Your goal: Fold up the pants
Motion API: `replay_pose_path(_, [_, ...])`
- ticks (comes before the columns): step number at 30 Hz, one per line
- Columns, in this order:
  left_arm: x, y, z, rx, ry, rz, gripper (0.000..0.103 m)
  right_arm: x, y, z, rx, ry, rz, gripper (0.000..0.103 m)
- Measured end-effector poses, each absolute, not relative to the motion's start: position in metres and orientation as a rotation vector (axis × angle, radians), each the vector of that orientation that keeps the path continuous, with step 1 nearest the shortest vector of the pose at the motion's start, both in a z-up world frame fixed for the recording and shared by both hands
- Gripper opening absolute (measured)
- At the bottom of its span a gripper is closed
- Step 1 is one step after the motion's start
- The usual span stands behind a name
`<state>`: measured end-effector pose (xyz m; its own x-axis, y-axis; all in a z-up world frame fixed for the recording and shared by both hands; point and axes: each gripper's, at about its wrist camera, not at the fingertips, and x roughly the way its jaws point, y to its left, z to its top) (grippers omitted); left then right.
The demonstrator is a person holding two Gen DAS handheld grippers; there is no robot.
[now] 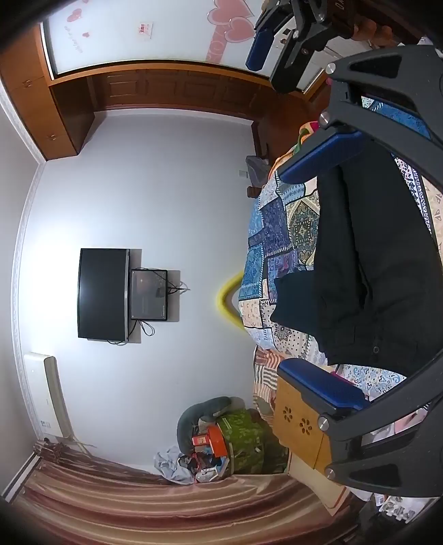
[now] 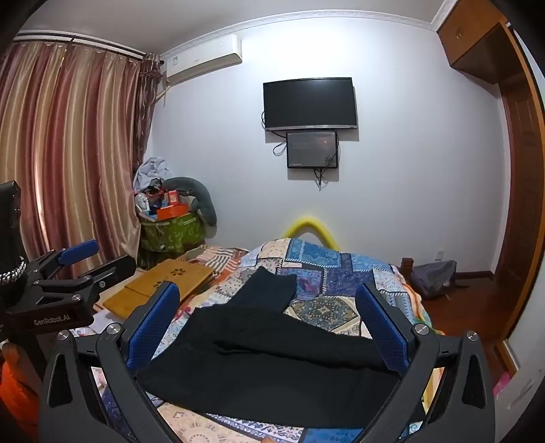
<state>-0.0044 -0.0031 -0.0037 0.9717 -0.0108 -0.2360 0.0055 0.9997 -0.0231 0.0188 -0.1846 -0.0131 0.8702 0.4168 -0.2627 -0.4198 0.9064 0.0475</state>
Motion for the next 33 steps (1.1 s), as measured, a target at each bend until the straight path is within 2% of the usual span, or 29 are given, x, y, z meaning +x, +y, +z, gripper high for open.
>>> replay_pose_path(33, [0.005,-0.001,-0.006,-0.034,0.260,-0.015,0.103,0.020,-0.189,-0.017,-0.010,0.269,0.424,0.103])
